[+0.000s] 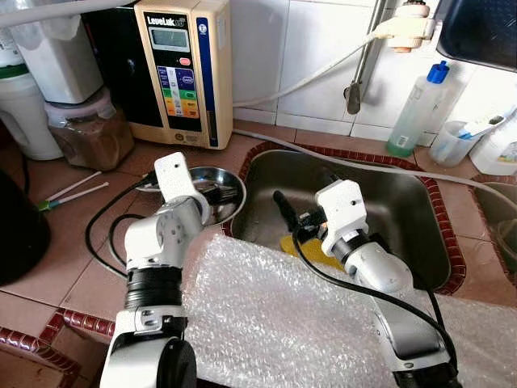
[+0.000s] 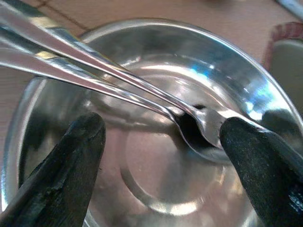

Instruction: Kitchen organization

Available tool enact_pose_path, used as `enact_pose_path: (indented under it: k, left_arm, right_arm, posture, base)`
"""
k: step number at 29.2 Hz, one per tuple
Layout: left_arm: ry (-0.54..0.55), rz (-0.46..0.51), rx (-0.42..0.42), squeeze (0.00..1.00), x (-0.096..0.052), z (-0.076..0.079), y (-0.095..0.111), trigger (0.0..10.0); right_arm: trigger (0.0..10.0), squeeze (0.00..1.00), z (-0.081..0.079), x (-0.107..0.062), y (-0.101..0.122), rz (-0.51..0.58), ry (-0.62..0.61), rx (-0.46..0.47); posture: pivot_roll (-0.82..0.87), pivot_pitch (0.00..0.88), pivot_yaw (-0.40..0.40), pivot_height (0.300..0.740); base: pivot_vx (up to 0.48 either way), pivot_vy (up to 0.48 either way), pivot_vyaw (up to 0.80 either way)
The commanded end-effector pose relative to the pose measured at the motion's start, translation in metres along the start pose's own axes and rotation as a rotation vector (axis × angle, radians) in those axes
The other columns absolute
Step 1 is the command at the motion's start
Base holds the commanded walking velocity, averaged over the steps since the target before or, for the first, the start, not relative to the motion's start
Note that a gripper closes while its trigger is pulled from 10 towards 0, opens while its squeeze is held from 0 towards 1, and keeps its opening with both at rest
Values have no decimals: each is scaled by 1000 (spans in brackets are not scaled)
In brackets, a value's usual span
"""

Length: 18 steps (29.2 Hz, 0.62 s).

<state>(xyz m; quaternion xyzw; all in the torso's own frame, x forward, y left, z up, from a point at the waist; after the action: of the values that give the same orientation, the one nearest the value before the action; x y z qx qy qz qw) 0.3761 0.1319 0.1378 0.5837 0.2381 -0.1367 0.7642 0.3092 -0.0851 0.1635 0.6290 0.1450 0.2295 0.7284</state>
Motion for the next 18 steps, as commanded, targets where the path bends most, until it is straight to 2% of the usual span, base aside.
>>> enact_pose_path:
  k: [1,5,7,14,18]
  left_arm:
    - [28,-5,0,0,-2,-9,0,10000]
    - [59,1,-5,0,-3,-17,1,10000]
    - [76,1,-5,0,-4,-23,-1,10000]
    - [101,-3,-6,0,-10,-31,-5,10000]
    - [108,-11,-1,0,-13,-33,-8,10000]
  right_arm:
    - [10000,0,0,-4,2,2,30,24]
    - [10000,0,-1,-7,2,-7,77,40]
    - [10000,0,-10,-10,3,-18,180,86]
    - [10000,0,-23,-18,5,-50,359,165]
    - [10000,0,-24,-21,3,-61,383,167]
  posture:
    - [103,0,29,740]
    - [107,0,28,740]
    - [113,0,26,740]
    - [119,0,24,740]
    - [126,0,24,740]
  base:
    - [0,0,0]
    - [0,0,0]
    - [0,0,0]
    - [0,0,0]
    - [0,0,0]
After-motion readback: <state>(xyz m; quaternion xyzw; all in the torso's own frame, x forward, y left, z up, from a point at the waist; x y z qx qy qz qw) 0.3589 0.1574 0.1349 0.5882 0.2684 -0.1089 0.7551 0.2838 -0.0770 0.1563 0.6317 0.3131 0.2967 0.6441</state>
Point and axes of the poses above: a point about 5 cm out from each wrist's last joint towards the gripper, its own x axis pointing out of the wrist towards the gripper, its own y axis along the axis of the wrist's last joint, z = x × y, the point moved 3 cm from there along x, pointing out of the wrist towards the gripper, and after that the axes turned 4 degrees about x, right-handed, at the moved point
